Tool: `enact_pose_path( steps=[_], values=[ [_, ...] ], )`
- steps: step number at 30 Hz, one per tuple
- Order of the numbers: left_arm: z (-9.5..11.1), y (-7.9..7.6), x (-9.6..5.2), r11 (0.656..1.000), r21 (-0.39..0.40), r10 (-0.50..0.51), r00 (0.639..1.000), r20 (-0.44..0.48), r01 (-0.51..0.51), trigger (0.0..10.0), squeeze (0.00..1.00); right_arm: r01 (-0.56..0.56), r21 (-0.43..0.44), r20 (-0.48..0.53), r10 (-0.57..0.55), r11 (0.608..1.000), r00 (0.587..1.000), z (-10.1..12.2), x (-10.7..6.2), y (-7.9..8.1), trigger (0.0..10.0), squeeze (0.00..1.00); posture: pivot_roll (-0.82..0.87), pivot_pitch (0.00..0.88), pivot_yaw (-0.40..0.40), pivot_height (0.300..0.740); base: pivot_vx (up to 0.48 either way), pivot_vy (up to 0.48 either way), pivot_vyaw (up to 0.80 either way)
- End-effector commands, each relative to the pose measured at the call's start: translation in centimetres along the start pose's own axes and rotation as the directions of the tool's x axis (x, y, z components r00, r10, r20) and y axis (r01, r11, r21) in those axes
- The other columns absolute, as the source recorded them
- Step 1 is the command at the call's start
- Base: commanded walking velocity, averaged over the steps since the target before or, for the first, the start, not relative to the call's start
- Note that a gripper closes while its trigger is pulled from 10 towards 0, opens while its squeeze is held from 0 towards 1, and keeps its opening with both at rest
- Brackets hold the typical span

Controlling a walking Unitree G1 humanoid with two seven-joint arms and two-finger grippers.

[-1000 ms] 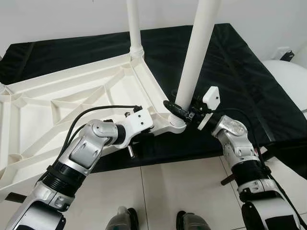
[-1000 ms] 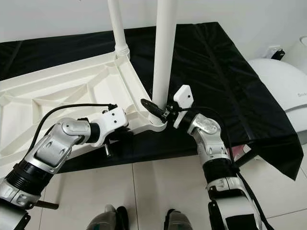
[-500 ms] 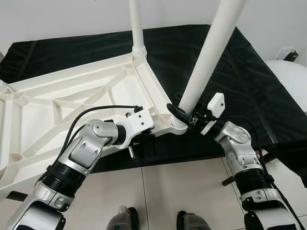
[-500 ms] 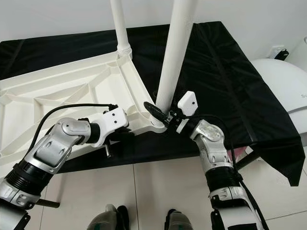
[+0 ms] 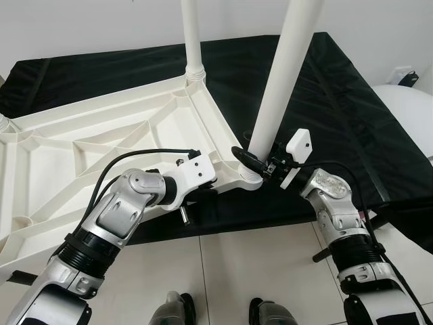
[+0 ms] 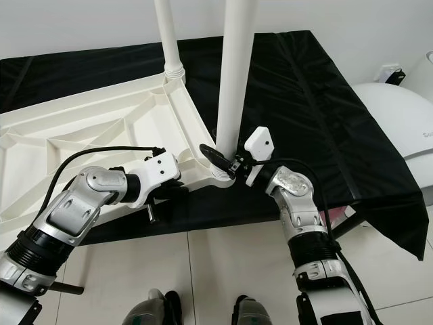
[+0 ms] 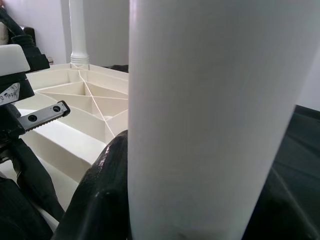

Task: Building children table

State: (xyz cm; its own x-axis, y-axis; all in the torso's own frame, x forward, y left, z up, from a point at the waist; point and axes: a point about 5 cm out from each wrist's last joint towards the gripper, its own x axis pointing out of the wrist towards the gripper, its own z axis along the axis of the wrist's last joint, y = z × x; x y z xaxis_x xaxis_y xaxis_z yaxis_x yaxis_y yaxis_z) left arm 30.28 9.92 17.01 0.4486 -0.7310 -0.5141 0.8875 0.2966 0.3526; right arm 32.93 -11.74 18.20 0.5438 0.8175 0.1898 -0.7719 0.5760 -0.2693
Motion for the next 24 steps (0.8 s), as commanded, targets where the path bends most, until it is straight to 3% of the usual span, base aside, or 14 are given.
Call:
enact_pose_path(
  steps=[1,9,24],
  values=[
    [1.1,1.0,-0.9,0.995,0.055,0.079,0.997,0.016,-0.080,10.0,0.00,-0.068,0.052,-0.066,0.072,0.996,0.995,-1.6,0.4,1.5,10.0,0.00,-0.10,0.165,0.058,0.740,0.000,0.000,0.00],
    [1.1,1.1,-0.9,0.995,0.055,0.084,0.996,0.017,-0.085,10.0,0.00,-0.080,0.044,-0.068,0.083,0.996,0.994,-1.5,0.6,1.3,10.0,0.00,-0.10,0.166,0.057,0.740,0.000,0.000,0.00],
    [1.2,1.2,-1.0,0.995,0.054,0.084,0.996,0.018,-0.085,10.0,0.00,0.017,0.072,-0.073,-0.012,0.997,0.997,-2.1,-0.5,1.2,10.0,0.00,-0.10,0.177,0.061,0.740,0.000,0.000,0.00]
  ],
)
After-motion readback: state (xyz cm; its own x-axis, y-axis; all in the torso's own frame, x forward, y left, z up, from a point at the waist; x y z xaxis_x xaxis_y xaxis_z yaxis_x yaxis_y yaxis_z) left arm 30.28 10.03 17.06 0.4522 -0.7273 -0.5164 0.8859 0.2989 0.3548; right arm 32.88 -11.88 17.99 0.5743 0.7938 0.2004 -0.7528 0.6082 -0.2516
